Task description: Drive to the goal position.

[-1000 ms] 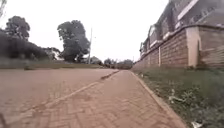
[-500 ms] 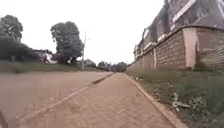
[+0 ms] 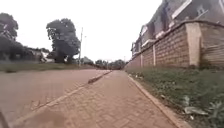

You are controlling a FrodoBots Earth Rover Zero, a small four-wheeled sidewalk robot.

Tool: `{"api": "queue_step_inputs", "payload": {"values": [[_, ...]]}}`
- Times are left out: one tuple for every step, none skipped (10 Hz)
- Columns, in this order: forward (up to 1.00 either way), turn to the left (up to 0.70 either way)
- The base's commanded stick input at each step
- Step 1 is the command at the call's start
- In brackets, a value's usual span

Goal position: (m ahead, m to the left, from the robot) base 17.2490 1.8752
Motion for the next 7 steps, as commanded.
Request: {"api": "queue_step_inputs", "payload": {"values": [[0.7, 0.0], [0.7, 0.0], [0.7, 0.0], [0.7, 0.0], [0.7, 0.0], [0.7, 0.0], [0.7, 0.0]]}}
